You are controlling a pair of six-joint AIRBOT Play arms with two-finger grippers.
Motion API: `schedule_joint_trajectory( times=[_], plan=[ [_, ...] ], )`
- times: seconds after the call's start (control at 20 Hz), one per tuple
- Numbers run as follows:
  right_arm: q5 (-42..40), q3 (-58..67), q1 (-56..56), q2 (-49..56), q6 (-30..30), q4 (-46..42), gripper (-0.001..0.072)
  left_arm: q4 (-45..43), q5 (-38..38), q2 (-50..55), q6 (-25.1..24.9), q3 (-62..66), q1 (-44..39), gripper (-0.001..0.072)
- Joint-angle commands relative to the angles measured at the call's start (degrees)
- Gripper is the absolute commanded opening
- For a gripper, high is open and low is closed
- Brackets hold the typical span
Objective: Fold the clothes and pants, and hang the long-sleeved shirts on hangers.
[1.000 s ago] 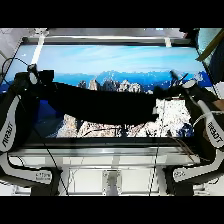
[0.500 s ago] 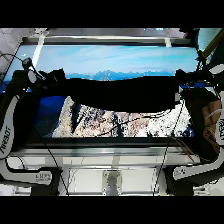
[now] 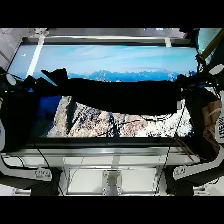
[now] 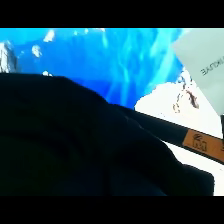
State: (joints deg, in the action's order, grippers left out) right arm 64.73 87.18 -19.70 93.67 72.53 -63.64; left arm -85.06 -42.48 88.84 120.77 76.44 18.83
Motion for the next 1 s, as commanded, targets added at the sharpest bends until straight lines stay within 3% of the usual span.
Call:
schedule_joint_trajectory(
  times=[0.0,0.05,0.15,0.5,0.65,0.95],
  plan=[
    [0.63,-0.17,1.03,0.98,0.02,0.44,0.0012,19.04,11.34,3.52,-16.79,0.79,0.87,0.0477],
    [0.61,-0.20,1.44,1.25,0.02,0.37,0.0012,20.94,11.23,5.44,-21.55,2.58,-0.33,0.0478],
    [0.63,-0.20,2.38,1.49,0.02,0.37,0.0012,21.05,8.76,9.90,-23.56,7.43,-2.71,0.0481],
    [1.07,-0.20,3.30,1.49,0.04,0.37,0.0012,13.16,-7.48,25.75,-22.25,30.32,-5.99,0.0493],
    [1.07,-0.20,3.30,1.51,0.04,0.37,0.0013,13.09,-8.00,28.74,-19.98,33.48,-6.01,0.0493],
    [1.05,-0.20,3.30,1.51,0.04,0.39,0.0012,17.33,-6.71,31.95,-20.02,34.34,-6.01,0.0492]
  ],
)
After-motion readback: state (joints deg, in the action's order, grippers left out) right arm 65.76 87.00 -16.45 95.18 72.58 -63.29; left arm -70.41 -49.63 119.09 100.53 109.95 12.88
